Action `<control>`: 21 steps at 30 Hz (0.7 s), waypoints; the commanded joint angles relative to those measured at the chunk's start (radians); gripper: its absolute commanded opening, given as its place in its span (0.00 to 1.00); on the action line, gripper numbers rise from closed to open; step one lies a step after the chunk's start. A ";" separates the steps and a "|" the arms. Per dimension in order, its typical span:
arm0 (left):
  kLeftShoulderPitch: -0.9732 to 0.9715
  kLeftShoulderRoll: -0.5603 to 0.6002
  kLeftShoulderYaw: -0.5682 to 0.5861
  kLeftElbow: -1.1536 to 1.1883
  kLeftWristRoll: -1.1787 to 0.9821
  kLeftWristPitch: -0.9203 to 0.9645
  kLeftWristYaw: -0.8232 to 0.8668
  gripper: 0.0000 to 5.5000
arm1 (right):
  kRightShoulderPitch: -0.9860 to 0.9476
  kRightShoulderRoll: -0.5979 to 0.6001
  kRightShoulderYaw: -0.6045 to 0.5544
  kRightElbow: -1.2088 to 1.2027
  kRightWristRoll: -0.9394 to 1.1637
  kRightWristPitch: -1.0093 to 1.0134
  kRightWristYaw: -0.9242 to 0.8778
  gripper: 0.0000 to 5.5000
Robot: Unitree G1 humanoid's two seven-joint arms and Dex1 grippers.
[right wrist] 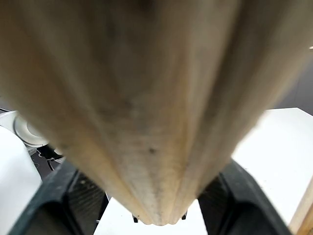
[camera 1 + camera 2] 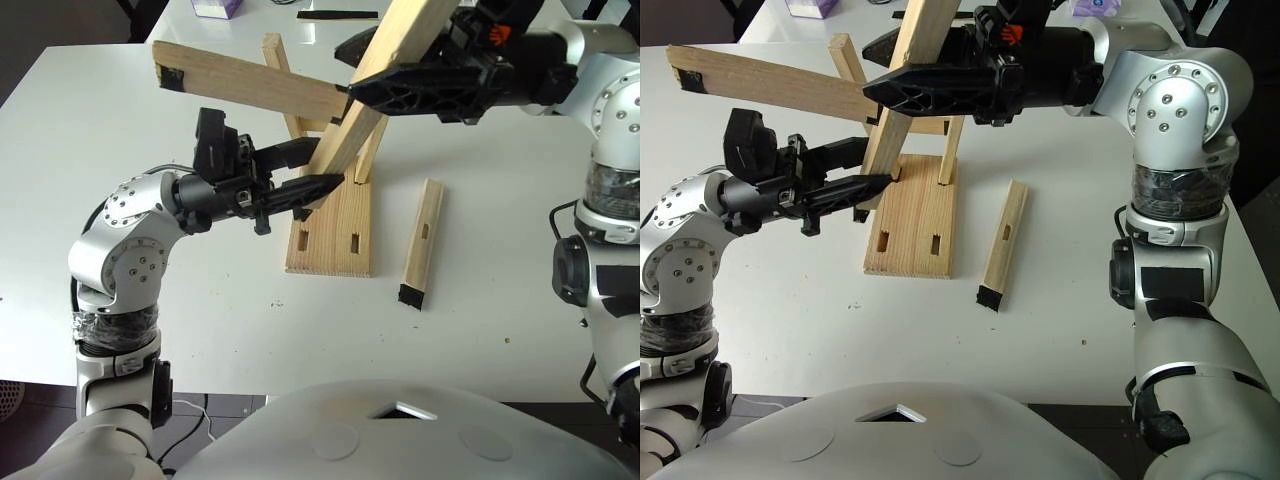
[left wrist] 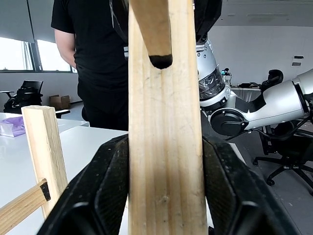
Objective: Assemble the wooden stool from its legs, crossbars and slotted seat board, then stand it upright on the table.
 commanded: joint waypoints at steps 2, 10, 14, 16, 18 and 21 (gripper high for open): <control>-0.017 0.029 -0.014 0.021 0.032 -0.027 -0.013 0.37 | 0.025 -0.018 0.030 -0.025 -0.050 -0.038 0.033 0.37; -0.028 0.059 -0.033 0.078 0.109 -0.062 -0.014 0.37 | 0.077 -0.038 -0.008 -0.057 -0.045 -0.057 0.031 0.37; -0.028 0.077 -0.047 0.140 0.147 -0.068 -0.018 0.46 | 0.110 -0.018 -0.034 -0.071 -0.048 -0.080 -0.018 0.37; -0.017 0.078 -0.055 0.195 0.189 -0.091 -0.008 0.51 | 0.128 -0.006 -0.039 -0.072 -0.074 -0.111 -0.047 0.37; 0.010 0.087 -0.066 0.256 0.261 -0.137 0.007 0.52 | 0.146 0.003 -0.039 -0.060 -0.116 -0.156 -0.070 0.37; 0.074 0.085 -0.051 0.292 0.311 -0.178 0.025 0.52 | 0.188 0.002 -0.048 -0.063 -0.162 -0.211 -0.099 0.37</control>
